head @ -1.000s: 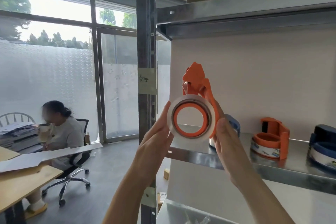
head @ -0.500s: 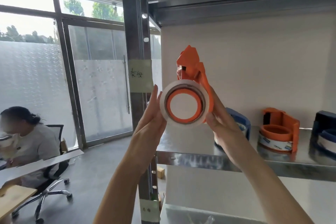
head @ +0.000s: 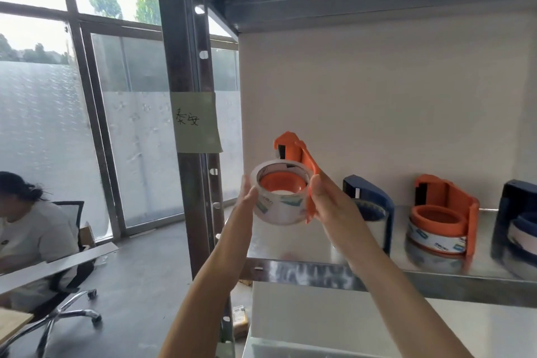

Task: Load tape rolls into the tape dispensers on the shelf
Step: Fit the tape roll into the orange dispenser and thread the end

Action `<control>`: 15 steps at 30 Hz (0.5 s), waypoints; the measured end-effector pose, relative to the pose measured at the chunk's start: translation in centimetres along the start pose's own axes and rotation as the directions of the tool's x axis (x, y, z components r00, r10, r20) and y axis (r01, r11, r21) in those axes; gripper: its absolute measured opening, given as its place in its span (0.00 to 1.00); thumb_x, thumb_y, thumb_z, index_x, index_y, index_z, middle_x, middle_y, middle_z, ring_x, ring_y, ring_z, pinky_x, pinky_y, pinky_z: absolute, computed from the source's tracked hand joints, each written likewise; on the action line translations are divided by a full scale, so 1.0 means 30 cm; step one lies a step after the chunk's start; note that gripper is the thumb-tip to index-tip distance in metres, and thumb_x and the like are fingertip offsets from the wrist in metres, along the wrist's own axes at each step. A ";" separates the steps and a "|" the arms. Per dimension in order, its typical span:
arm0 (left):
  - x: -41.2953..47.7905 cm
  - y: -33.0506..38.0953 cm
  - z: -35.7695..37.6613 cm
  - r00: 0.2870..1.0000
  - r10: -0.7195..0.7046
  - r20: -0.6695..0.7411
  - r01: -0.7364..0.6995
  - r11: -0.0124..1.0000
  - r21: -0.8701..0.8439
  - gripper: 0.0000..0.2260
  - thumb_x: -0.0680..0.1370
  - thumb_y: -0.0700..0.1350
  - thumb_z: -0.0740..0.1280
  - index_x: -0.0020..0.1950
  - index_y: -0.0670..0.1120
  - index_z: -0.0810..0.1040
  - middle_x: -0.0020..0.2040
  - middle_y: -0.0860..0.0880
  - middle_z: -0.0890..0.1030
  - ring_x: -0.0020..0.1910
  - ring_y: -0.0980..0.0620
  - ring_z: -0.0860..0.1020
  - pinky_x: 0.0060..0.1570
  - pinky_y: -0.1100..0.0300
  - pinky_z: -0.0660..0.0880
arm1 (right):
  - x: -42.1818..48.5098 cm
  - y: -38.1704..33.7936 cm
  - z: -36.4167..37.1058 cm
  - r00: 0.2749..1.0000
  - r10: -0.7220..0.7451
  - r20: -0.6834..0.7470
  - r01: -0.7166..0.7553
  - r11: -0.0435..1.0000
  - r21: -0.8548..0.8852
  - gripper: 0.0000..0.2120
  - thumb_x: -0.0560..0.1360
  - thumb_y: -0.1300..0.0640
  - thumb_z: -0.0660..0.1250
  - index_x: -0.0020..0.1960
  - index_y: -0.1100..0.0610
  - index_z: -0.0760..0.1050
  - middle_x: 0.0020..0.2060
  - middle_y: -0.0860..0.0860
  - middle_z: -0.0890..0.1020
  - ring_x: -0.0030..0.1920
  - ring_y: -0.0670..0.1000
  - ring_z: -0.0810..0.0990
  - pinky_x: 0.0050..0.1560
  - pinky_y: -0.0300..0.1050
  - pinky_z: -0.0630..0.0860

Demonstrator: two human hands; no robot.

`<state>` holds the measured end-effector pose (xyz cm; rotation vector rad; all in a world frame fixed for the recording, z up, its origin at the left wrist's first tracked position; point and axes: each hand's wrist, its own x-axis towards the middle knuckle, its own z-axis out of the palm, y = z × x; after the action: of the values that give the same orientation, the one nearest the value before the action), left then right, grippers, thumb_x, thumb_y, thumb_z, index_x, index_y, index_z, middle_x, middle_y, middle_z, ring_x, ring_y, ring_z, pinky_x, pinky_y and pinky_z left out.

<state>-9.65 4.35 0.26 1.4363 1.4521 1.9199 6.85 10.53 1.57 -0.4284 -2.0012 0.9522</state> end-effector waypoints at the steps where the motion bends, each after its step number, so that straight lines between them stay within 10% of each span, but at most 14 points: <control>1: 0.001 -0.010 -0.015 0.999 -0.049 0.000 0.049 0.998 -0.045 0.39 0.66 0.65 0.68 0.67 0.40 0.70 0.58 0.46 0.77 0.64 0.41 0.71 0.71 0.49 0.62 | 0.001 -0.008 0.014 1.000 0.008 0.005 -0.008 0.998 -0.061 0.24 0.75 0.36 0.46 0.63 0.43 0.70 0.36 0.42 0.79 0.39 0.40 0.79 0.42 0.31 0.74; 8: -0.083 -0.023 0.054 0.980 -0.185 -0.078 0.183 0.982 -0.041 0.20 0.81 0.55 0.47 0.56 0.46 0.74 0.47 0.52 0.79 0.40 0.67 0.78 0.32 0.81 0.68 | 0.016 -0.011 0.064 0.978 0.207 0.012 -0.199 0.952 -0.233 0.24 0.79 0.40 0.44 0.67 0.50 0.67 0.46 0.50 0.81 0.36 0.41 0.75 0.30 0.29 0.69; 11: -0.054 -0.019 0.047 0.960 -0.268 -0.079 0.265 0.963 -0.045 0.16 0.83 0.45 0.48 0.45 0.48 0.73 0.37 0.52 0.79 0.39 0.58 0.75 0.27 0.77 0.70 | 0.001 0.006 0.060 0.966 0.257 0.023 -0.244 0.938 -0.244 0.24 0.80 0.42 0.44 0.69 0.51 0.65 0.59 0.52 0.79 0.50 0.48 0.77 0.34 0.27 0.66; 15: -0.041 -0.037 0.043 0.919 -0.366 -0.146 0.366 0.930 -0.025 0.15 0.83 0.43 0.49 0.45 0.46 0.74 0.38 0.47 0.79 0.40 0.51 0.76 0.36 0.61 0.69 | 0.000 0.006 0.051 0.959 0.280 0.051 -0.260 0.934 -0.243 0.24 0.81 0.42 0.44 0.70 0.52 0.65 0.57 0.53 0.80 0.34 0.39 0.68 0.26 0.19 0.65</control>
<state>-8.35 4.56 -1.35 0.9497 1.6531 1.8132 5.61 9.95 0.89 -0.8253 -2.1799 0.9132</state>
